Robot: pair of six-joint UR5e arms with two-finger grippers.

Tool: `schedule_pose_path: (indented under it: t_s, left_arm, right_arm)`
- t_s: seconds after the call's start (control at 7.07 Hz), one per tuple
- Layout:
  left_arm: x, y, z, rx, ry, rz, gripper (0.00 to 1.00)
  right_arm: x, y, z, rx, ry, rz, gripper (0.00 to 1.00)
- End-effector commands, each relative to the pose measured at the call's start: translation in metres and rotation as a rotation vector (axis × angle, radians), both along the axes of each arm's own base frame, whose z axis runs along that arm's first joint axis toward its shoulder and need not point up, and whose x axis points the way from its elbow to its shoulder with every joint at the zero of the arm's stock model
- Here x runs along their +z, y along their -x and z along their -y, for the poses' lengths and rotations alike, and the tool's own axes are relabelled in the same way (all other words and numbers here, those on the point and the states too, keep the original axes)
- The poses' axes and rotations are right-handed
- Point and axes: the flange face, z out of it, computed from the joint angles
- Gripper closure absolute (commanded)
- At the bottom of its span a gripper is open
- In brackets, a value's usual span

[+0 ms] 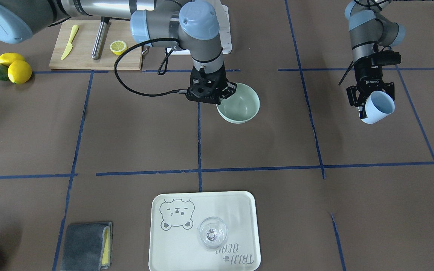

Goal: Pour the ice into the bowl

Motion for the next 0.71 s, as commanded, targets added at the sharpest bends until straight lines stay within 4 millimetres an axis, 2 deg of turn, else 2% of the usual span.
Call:
schedule_pose_path:
  t_s: [0.0,0.14,0.28,0.42,0.57]
  left_arm:
    - [-0.026,0.02,0.019,0.04,-0.014,0.046,1.0]
    - [-0.025,0.02,0.021,0.065,-0.035,0.156,1.0]
    - [-0.033,0.012,0.025,0.079,-0.055,0.192,1.0]
    - [-0.047,0.003,0.03,0.089,-0.081,0.221,1.0]
    - [-0.058,-0.006,0.033,0.098,-0.091,0.235,1.0]
  right_arm:
    - [0.002,0.028,-0.006,0.0,-0.027,-0.008,1.0]
    - [-0.001,0.027,-0.006,0.003,-0.032,0.009,0.53]
    - [-0.002,0.027,-0.006,0.005,-0.042,0.028,0.01]
    - [-0.009,0.024,-0.003,0.011,-0.05,0.052,0.0]
    - [-0.018,0.009,0.01,0.027,-0.061,0.083,0.0]
